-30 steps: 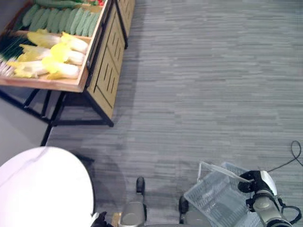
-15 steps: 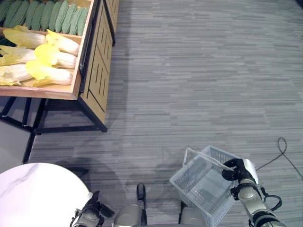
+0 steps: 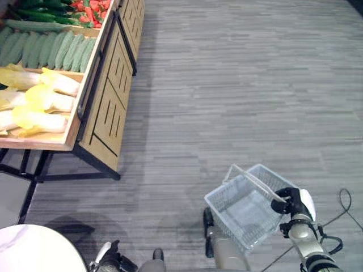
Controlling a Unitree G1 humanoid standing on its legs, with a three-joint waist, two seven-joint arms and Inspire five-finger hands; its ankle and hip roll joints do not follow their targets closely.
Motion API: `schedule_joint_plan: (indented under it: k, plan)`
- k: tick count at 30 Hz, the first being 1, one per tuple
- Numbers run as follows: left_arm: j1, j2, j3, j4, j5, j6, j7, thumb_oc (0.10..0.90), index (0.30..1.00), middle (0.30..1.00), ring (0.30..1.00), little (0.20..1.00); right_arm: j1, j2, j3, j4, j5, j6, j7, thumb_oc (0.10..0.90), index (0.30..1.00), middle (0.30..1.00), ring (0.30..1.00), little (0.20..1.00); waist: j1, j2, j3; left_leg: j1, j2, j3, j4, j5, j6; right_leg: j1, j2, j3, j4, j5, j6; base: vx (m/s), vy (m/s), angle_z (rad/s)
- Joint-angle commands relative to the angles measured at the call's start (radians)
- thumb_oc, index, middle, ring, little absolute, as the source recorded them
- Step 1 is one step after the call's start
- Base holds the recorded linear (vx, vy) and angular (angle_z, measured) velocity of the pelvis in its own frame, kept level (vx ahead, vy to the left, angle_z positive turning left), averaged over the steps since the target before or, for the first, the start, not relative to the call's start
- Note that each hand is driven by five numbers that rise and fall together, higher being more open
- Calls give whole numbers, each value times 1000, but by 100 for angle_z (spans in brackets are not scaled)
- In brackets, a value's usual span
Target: Get the vegetables into the basket
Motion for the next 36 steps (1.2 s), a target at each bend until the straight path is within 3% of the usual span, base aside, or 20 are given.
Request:
schedule_joint_plan:
  k: [1,4,5,6,7,9,10,12,13,17,23,32,36]
  plan:
    - [-34,50,0,-14,5,8,26,900,1000,1000,1000,1000,49,-109,2,-86,-6,-37,-17,400,300,300,300,300,-30,-1,-3,-31,-64,-22,-9,-2,-28,-50,-72,47,81,-2,103,194,-271,14]
    - [-43,42,-10,-18,-2,8,26,900,1000,1000,1000,1000,55,-128,-5,-84,-4,-40,-27,400,300,300,300,300,-34,7,2,-67,-61,-27,79,51,-49,-28,-61,36,93,-36,77,118,-202,13]
    - [-45,37,-13,-20,-5,11,28,900,1000,1000,1000,1000,55,-136,-7,-73,-4,-36,-30,400,300,300,300,300,-32,9,7,-98,-64,-34,146,84,-55,-7,-59,27,94,-56,59,117,-194,40]
    - [-50,36,-22,-20,-10,11,32,900,1000,1000,1000,1000,50,-143,-16,-64,4,-33,-36,400,300,300,300,300,-26,5,18,-156,-79,-35,140,95,-49,19,-72,19,85,-66,59,181,-180,46]
    - [-50,33,-27,-14,-2,13,32,900,1000,1000,1000,1000,56,-149,-28,-81,10,-34,-41,400,300,300,300,300,-20,-2,18,-211,-84,-9,74,65,-38,43,-86,16,68,-74,68,149,-72,47]
    - [-48,29,-33,-5,7,15,35,900,1000,1000,1000,1000,51,-151,-25,-71,6,-34,-51,400,300,300,300,300,-12,-2,17,-255,-72,8,18,67,-34,55,-92,21,63,-85,74,218,49,27]
    - [-43,30,-35,2,16,19,37,900,1000,1000,1000,1000,46,-147,-11,-73,-2,-38,-62,400,300,300,300,300,21,8,24,-355,-55,-13,-61,177,-48,96,-75,46,58,-108,71,326,138,-12]
    - [-36,35,-33,4,26,21,34,900,1000,1000,1000,1000,46,-140,2,-73,-13,-36,-55,400,300,300,300,300,38,5,22,-351,-49,-11,-86,197,-53,123,-67,74,57,-123,72,294,152,-62]
    - [-28,33,-26,8,25,22,32,900,1000,1000,1000,1000,50,-133,9,-75,-23,-34,-48,400,300,300,300,300,38,5,13,-334,-52,-5,-94,177,-45,134,-66,86,57,-139,82,335,311,-111]
    - [-29,48,-34,9,45,18,36,900,1000,1000,1000,1000,27,-79,27,-45,-28,-19,-41,400,300,300,300,300,53,-36,5,-287,-99,60,-87,119,7,136,-135,133,57,-102,131,190,322,-58]
    - [-43,84,-26,-3,51,18,46,900,1000,1000,1000,1000,-2,-57,50,-43,-33,-19,-44,400,300,300,300,300,58,-65,8,-268,-126,82,-79,80,36,116,-159,146,61,-28,160,62,153,-10]
    - [-33,84,-29,-1,73,18,35,900,1000,1000,1000,1000,0,-45,58,-39,-45,-16,-38,400,300,300,300,300,55,-68,-5,-218,-151,81,-148,81,51,118,-174,148,57,13,182,35,73,-2]
    - [-22,83,-29,-7,76,18,27,900,1000,1000,1000,1000,-15,-50,64,-41,-55,-14,-32,400,300,300,300,300,55,-59,5,-195,-174,83,-135,52,78,78,-189,166,180,66,187,22,116,-2]
